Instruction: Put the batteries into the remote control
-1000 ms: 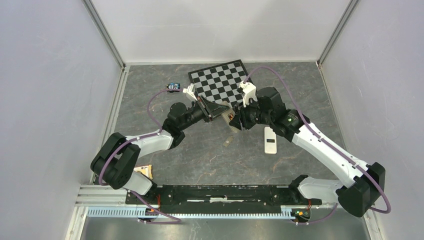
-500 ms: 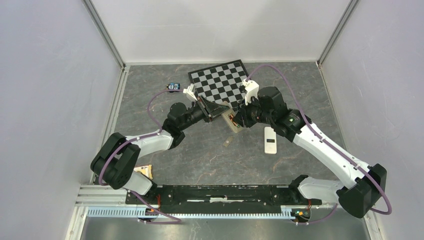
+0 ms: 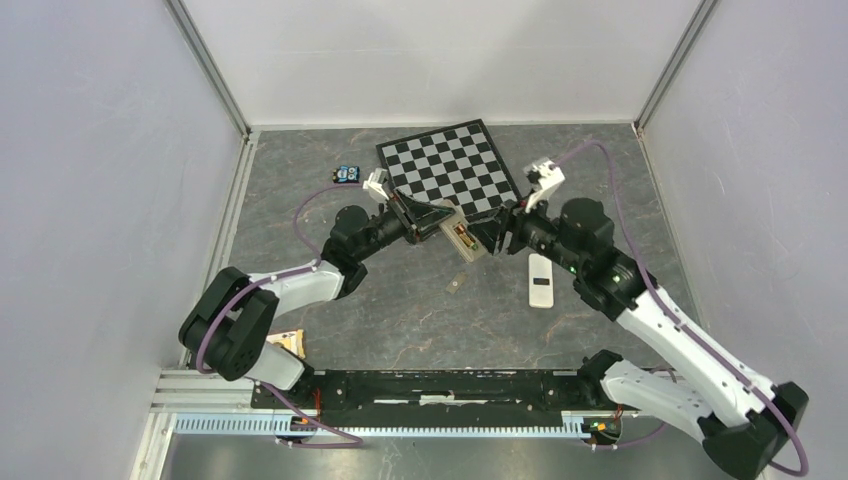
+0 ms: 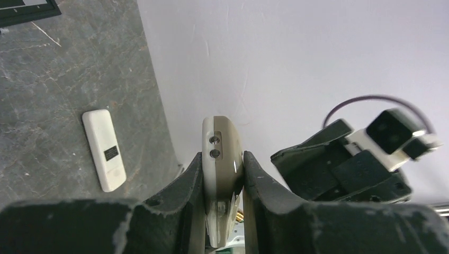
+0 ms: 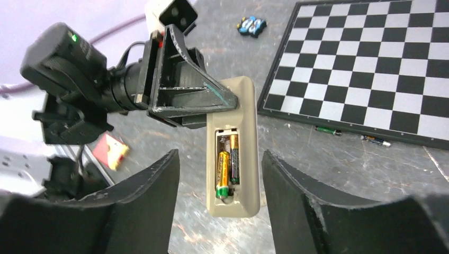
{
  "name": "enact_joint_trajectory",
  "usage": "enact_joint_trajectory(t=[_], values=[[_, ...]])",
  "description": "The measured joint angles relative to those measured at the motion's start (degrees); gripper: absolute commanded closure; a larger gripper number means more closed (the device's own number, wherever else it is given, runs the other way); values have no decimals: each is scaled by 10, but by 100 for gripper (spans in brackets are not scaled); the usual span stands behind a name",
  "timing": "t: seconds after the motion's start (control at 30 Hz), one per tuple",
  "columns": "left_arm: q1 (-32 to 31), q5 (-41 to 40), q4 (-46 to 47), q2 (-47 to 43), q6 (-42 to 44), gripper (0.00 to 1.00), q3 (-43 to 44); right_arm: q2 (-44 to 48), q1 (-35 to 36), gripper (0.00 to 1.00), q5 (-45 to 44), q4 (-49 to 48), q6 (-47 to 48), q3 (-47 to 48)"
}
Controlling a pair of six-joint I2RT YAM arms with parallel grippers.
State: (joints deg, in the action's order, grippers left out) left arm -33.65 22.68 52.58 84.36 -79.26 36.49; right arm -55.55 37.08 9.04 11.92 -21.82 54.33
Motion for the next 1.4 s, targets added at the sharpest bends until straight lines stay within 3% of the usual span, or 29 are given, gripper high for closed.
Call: enact_joint_trajectory(t=[0.27, 0.57, 0.87, 1.3, 1.4], values=[[8, -16, 42, 2, -117, 98, -3, 89, 0, 24, -47, -136, -108, -116], [5, -41, 133, 37, -232, 98, 22, 104, 0, 27, -84, -226, -218, -150], [-2, -47, 172, 42, -256, 98, 22, 95, 0, 31, -88, -270, -294, -161], [-9, -46, 178, 48, -256, 98, 27, 68, 0, 39, -80, -282, -311, -163], [-10, -46, 178, 51, -256, 98, 27, 66, 0, 45, -80, -282, -311, -163]])
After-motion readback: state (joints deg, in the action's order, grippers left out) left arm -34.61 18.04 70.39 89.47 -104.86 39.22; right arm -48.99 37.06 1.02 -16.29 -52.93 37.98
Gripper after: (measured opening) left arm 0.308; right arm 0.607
